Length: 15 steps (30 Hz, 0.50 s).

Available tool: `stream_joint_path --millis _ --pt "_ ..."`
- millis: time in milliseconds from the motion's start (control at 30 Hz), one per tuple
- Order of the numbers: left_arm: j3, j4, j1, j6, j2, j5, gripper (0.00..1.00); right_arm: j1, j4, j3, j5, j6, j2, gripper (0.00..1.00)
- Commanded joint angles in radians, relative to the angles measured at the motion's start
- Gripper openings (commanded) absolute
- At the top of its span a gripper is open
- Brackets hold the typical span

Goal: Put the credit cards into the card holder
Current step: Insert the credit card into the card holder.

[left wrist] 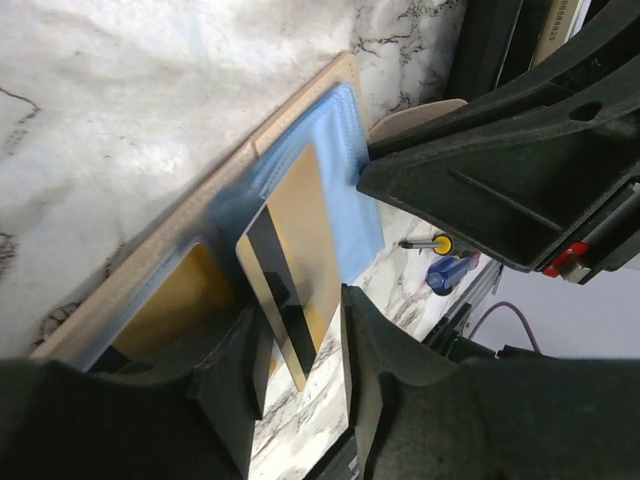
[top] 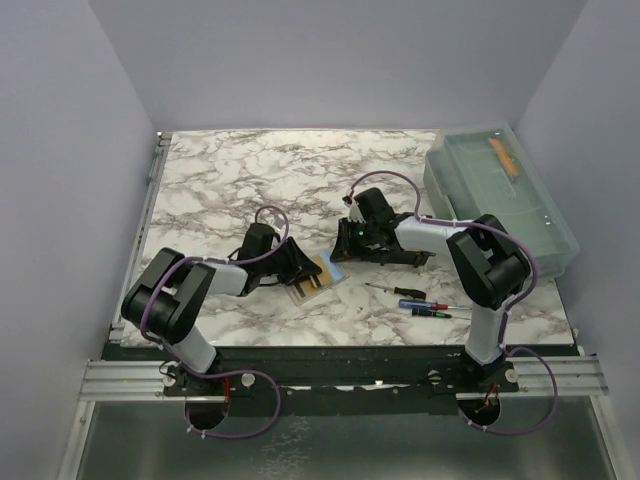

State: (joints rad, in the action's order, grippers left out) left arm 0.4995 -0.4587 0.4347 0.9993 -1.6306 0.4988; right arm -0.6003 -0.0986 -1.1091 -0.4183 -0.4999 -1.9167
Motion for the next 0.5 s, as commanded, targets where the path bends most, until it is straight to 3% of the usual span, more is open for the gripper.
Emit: stream_joint_path --millis 0,133,467 --pt "0.024 0.262 0.02 -0.103 0.046 -0.163 0.43 -0.018 -0.019 0.046 -0.005 -0.007 -0.013 0.18" --pt "0.055 0.399 0.019 -0.143 0.105 -0.195 0.53 -0.018 -0.032 0.042 -0.001 0.006 -0.012 0.18" --pt "0.108 0.597 0.013 -0.18 0.157 -0.234 0.57 -0.018 -0.038 0.029 -0.011 0.013 -0.021 0.18"
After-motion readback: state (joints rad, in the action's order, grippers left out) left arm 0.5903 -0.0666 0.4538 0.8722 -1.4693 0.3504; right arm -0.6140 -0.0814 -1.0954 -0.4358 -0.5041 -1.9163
